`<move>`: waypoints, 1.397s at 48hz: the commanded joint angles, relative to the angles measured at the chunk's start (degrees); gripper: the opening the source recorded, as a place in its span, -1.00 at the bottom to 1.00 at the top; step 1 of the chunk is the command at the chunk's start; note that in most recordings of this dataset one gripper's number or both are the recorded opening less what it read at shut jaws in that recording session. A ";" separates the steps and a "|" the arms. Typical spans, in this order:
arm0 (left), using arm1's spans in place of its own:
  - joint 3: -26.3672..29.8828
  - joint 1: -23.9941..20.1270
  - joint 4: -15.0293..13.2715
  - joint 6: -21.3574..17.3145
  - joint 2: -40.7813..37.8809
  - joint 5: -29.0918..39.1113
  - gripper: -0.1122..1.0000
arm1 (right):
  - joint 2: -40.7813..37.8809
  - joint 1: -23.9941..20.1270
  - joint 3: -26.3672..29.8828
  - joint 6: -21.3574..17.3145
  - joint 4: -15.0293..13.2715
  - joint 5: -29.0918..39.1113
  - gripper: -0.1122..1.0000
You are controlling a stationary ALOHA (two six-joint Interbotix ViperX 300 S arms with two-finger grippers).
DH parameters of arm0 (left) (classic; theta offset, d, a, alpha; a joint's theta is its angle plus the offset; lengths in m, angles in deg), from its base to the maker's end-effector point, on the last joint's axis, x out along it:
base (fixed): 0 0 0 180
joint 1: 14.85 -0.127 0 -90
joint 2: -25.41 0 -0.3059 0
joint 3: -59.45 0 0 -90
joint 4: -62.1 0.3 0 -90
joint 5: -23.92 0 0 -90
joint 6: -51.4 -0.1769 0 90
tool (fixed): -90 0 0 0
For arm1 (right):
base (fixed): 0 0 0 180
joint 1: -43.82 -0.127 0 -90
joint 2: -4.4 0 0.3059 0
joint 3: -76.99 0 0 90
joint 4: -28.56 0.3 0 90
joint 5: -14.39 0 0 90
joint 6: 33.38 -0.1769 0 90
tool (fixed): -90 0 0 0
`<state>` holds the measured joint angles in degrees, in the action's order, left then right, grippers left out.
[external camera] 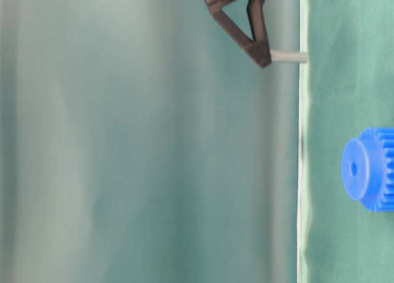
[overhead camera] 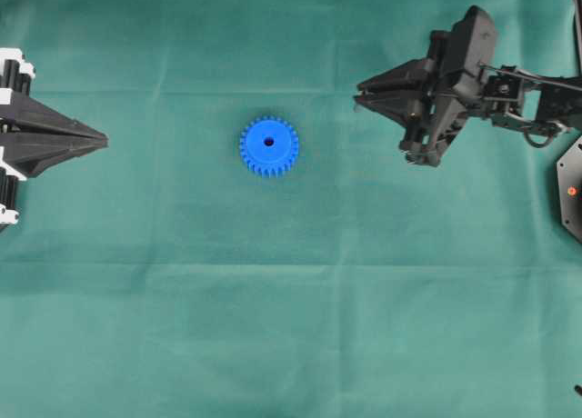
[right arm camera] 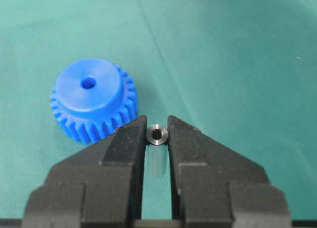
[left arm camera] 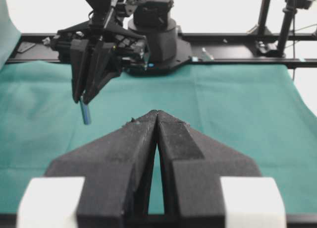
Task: Insert the shaft placed at a random location into the center hole of the medium gear at another random location.
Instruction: 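Lift the shaft and carry it left over the blue gear, then align the shaft upright over the gear hole and lower it in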
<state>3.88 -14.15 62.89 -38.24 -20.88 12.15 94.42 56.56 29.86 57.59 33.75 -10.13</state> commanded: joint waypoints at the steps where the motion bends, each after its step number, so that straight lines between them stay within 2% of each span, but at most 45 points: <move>1: 1.05 0.09 0.09 0.09 -0.44 -0.26 -0.80 | -0.79 -1.05 2.81 0.88 0.00 0.00 -0.56; 34: 1.05 0.09 0.09 0.00 -0.44 -0.18 -0.80 | -13.97 -6.94 18.90 0.70 0.00 3.16 -0.56; 51: 1.05 0.18 0.09 0.00 -0.44 0.00 -0.80 | -16.88 -7.65 22.32 0.70 0.00 3.34 -0.56; 67: 1.05 0.09 0.09 0.00 -0.44 0.26 -0.80 | -17.67 -7.65 22.59 0.79 0.00 3.34 -0.56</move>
<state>3.88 -14.15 62.80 -38.24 -20.88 12.67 75.88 49.09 51.04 57.67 33.75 -6.88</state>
